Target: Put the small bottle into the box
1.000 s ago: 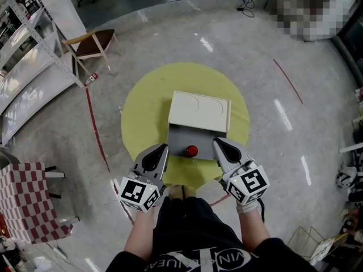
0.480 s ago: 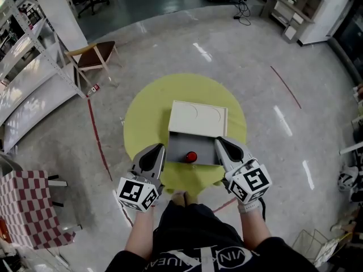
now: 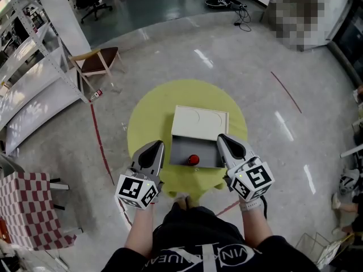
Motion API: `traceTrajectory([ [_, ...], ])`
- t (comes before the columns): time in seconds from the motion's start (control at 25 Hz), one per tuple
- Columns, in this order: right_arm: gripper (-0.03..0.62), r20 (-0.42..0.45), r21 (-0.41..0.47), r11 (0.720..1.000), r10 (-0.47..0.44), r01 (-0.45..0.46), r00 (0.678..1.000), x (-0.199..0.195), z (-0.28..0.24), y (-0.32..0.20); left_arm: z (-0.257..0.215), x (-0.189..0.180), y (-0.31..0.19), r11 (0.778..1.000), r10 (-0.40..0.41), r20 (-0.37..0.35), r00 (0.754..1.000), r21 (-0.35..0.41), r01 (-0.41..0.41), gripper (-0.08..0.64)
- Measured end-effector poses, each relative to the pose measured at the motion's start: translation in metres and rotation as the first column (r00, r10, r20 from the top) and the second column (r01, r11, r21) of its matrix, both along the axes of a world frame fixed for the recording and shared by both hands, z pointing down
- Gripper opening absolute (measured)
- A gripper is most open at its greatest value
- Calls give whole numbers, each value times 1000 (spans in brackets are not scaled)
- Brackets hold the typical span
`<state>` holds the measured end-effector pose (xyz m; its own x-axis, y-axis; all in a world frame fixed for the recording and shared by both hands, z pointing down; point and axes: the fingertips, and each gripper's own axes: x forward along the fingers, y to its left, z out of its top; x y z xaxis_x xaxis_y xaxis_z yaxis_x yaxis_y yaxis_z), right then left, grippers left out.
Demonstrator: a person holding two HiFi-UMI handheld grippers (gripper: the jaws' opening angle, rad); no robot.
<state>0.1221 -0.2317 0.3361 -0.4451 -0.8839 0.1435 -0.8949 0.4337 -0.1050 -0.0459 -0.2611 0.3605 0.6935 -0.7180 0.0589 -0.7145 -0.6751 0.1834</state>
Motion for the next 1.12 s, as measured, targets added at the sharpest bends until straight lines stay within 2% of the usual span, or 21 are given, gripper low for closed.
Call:
traceTrajectory([
  [0.6, 6, -3, 30, 999, 22, -21, 1000, 7, -13, -1, -12, 0, -10, 1000, 0, -23, 1000, 27, 1, 14],
  [1.12, 6, 12, 22, 1000, 17, -17, 1000, 4, -10, -4, -6, -8, -11, 1000, -22, -17, 1000, 10, 22, 14],
])
